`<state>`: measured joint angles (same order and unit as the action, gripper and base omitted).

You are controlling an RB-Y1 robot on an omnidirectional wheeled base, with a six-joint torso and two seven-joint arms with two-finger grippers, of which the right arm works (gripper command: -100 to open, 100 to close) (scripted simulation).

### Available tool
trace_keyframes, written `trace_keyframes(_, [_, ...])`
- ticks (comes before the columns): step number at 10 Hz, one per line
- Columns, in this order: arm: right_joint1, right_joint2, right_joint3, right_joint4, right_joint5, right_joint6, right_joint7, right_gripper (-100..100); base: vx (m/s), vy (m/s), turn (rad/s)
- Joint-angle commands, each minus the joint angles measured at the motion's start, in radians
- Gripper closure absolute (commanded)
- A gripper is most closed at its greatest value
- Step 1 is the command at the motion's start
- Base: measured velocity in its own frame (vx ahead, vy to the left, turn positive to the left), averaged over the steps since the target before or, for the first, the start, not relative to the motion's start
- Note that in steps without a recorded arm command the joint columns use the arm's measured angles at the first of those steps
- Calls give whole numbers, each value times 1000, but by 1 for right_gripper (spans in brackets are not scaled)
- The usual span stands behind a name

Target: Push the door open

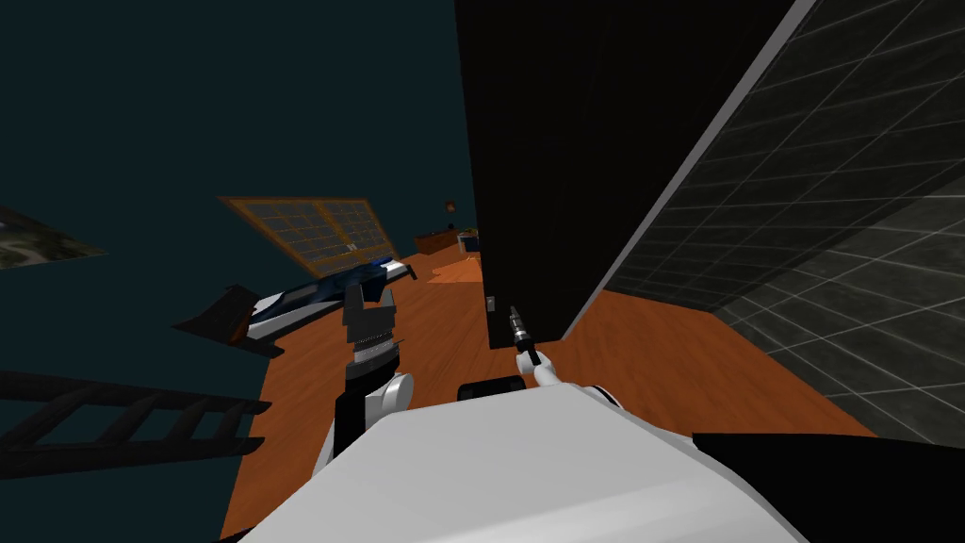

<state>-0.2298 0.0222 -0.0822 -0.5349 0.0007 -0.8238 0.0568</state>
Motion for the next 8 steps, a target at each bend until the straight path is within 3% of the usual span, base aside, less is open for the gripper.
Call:
trace_keyframes(1, [-1,13,2,5,1,-5,0,-100,-163,191,-15])
trace_keyframes(7, [0,26,5,3,1,-3,-1,-100,-81,126,-11])
trace_keyframes(8, [0,4,4,3,1,-3,-1,-100,86,-47,-4])
